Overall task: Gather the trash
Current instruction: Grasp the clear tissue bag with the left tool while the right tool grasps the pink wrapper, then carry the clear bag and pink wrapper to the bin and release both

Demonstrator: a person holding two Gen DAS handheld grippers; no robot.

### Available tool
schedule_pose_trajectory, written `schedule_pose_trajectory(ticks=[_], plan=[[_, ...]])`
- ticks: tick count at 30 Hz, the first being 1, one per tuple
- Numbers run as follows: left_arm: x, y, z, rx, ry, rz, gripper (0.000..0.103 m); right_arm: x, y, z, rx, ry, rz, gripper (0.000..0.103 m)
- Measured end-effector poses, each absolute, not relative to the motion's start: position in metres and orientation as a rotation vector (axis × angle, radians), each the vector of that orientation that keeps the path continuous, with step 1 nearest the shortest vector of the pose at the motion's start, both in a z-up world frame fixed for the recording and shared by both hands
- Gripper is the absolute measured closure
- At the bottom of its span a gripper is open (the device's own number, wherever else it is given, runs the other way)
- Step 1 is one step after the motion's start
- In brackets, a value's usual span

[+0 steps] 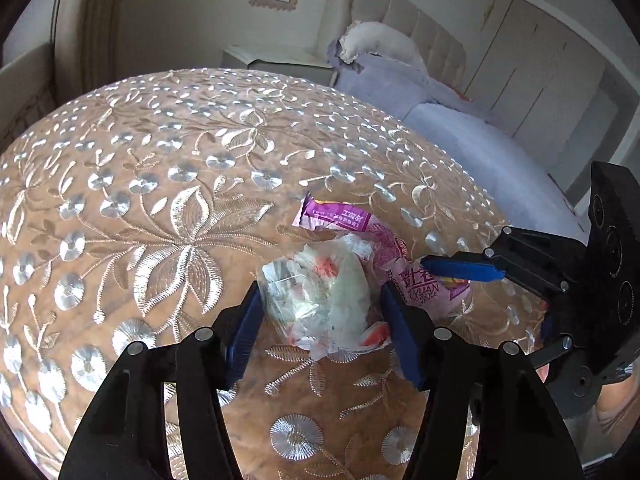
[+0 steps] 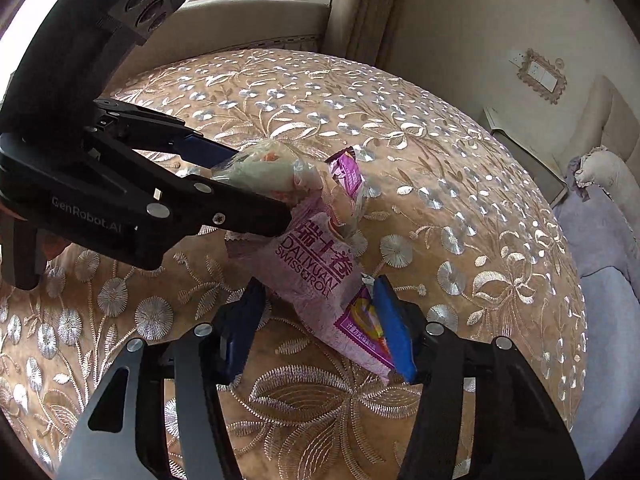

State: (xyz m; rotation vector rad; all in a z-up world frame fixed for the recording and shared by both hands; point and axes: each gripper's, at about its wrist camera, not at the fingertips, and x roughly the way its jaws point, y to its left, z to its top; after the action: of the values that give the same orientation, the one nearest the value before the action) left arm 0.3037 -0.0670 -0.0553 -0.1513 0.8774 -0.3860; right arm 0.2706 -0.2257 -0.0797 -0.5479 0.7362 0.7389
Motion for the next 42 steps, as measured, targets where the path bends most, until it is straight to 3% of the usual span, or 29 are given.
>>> schedule_pose_trajectory(ticks=[2, 7, 27, 42], plan=[[0.302, -0.071, -0.054, -0.129, 0.873, -0.384, 0.048, 0.268, -0.224, -0.08, -0.56, 0.731, 0.737, 0.065], [0.294, -0.073, -0.05, -0.105, 0.856, -0.374, 0.049, 0.259, -0.231, -0.073, -0.526, 0.715, 0.7, 0.079], [0.129, -0.138, -0.002, 0.066, 0.694, -0.424, 0.049, 0.093, -0.309, -0.01, -0.31, 0.578, 0.687, 0.08], [0.016, -0.205, -0.011, 0.161, 0.682, -0.591, 0.049, -0.013, -0.371, -0.028, -0.187, 0.592, 0.568, 0.08]])
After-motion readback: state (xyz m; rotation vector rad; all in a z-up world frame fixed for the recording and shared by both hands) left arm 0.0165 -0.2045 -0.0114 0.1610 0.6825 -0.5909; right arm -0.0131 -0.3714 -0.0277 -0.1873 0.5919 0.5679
